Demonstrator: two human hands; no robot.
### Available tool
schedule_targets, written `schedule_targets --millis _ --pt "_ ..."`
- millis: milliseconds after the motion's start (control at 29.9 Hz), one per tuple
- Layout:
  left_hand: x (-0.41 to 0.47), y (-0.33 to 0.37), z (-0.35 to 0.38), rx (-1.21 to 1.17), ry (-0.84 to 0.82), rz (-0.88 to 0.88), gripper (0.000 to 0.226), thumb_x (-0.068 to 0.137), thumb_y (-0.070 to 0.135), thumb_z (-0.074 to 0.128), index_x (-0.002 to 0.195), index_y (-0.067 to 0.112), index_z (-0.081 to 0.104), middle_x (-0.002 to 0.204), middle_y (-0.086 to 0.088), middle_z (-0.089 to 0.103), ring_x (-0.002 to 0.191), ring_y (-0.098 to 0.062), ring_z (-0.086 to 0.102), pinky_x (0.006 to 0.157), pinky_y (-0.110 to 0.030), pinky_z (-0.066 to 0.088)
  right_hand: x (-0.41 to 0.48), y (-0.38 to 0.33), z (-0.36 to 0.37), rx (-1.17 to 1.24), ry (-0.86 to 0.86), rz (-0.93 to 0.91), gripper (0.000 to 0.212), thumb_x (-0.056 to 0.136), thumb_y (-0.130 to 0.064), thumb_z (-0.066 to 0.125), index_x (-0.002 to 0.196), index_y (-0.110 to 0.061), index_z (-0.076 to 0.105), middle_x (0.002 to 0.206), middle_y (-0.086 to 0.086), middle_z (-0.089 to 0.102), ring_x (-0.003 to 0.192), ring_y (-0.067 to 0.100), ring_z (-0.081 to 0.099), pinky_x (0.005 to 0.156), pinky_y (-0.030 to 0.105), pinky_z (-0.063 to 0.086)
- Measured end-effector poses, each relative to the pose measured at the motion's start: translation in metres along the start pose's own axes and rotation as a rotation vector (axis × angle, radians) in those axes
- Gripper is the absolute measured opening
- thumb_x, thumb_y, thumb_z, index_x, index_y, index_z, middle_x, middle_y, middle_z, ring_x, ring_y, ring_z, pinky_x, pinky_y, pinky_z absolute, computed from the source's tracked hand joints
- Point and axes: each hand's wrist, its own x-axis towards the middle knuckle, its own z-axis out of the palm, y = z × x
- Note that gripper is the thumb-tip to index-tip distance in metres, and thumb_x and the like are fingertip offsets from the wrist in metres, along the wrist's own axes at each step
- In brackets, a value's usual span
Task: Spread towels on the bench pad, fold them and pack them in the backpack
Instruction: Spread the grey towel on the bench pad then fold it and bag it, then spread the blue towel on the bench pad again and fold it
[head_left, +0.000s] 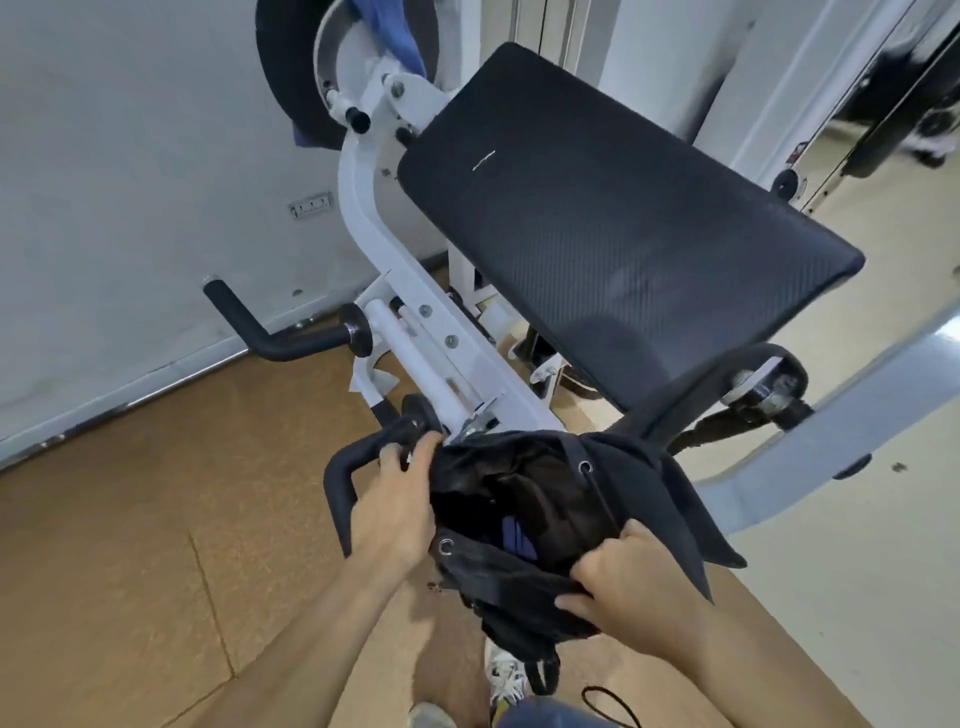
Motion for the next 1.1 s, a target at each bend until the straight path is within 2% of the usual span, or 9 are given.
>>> schedule_targets --millis 67,134,234,402,569,770,937,1037,1104 --pt "0.002 -0.001 0.01 0.175 -0.16 0.202 0.064 0.09 0.008 0.049 0.139 0.044 0.027 0.145 -0.007 0.026 0.113 -0.033 0.051 0.07 -0.037 0.048 0.004 0.002 0.003 0.074 -0.051 -0.018 0.039 0.092 -0.054 0.047 0.085 -0.022 0.068 0.085 -0.001 0.072 0.085 0.023 0.066 0.074 0.036 0.024" --pt "0.005 -0.008 0.014 0.329 -0.287 0.237 0.051 0.091 0.011 0.05 0.133 0.039 0.04 0.136 -0.006 0.032 0.11 -0.035 0.052 0.075 -0.04 0.05 0.009 0.002 0.006 0.128 -0.181 0.006 0.036 0.094 -0.045 0.045 0.098 -0.018 0.068 0.099 0.006 0.071 0.097 0.029 0.063 0.077 0.037 0.021" --pt "0.012 -0.012 0.011 0.408 -0.353 0.132 0.044 0.094 0.02 0.045 0.136 0.032 0.039 0.126 -0.006 0.046 0.097 -0.035 0.06 0.073 -0.04 0.052 0.011 0.0 0.001 0.246 -0.226 0.034 0.033 0.091 -0.044 0.047 0.095 -0.019 0.067 0.096 0.004 0.07 0.098 0.029 0.063 0.08 0.037 0.024" --pt "0.017 -0.009 0.001 0.54 -0.333 0.21 0.047 0.093 0.012 0.042 0.138 0.025 0.036 0.106 -0.007 0.063 0.093 -0.034 0.064 0.065 -0.038 0.045 0.023 -0.004 -0.004 0.554 -0.297 0.149 0.03 0.091 -0.048 0.047 0.097 -0.025 0.065 0.09 -0.01 0.068 0.09 0.012 0.063 0.078 0.031 0.041" --pt "0.019 -0.045 -0.021 0.201 -0.188 0.262 0.042 0.09 0.013 0.043 0.126 0.033 0.055 0.113 0.005 0.062 0.102 -0.022 0.062 0.077 -0.036 0.053 0.029 -0.028 -0.015 0.569 -0.058 0.291 0.023 0.095 -0.045 0.047 0.107 -0.032 0.061 0.096 -0.014 0.069 0.088 0.007 0.062 0.078 0.027 0.052" --pt "0.007 -0.126 -0.085 -0.192 -0.051 0.378 0.026 0.092 0.014 0.054 0.099 0.031 0.071 0.097 0.025 0.064 0.092 0.006 0.056 0.078 -0.004 0.038 0.049 -0.116 -0.067 0.697 0.098 0.399 0.015 0.096 -0.039 0.05 0.098 -0.033 0.063 0.081 -0.012 0.068 0.074 0.008 0.061 0.07 0.026 0.05" --pt "-0.003 -0.217 -0.154 -0.255 -0.053 0.39 0.024 0.095 0.02 0.052 0.1 0.036 0.07 0.089 0.026 0.069 0.087 0.005 0.062 0.077 -0.018 0.048 0.097 -0.221 -0.139 0.995 0.237 0.419 0.02 0.097 -0.028 0.054 0.082 -0.026 0.069 0.06 -0.009 0.056 0.055 0.004 0.049 0.062 0.023 0.045" --pt "0.006 -0.257 -0.208 -0.271 0.002 0.362 0.026 0.096 0.02 0.05 0.1 0.037 0.069 0.08 0.026 0.066 0.084 0.003 0.063 0.072 -0.016 0.045 0.142 -0.259 -0.19 1.098 0.364 0.381 0.017 0.097 -0.026 0.056 0.089 -0.025 0.071 0.066 -0.002 0.064 0.059 0.002 0.057 0.064 0.017 0.048" --pt "0.019 -0.272 -0.241 -0.27 0.051 0.37 0.027 0.096 0.019 0.05 0.098 0.039 0.068 0.084 0.029 0.065 0.085 0.003 0.064 0.074 -0.017 0.046 0.178 -0.269 -0.218 1.145 0.456 0.376 0.015 0.096 -0.027 0.056 0.096 -0.028 0.07 0.078 0.003 0.07 0.068 0.009 0.064 0.068 0.022 0.055"
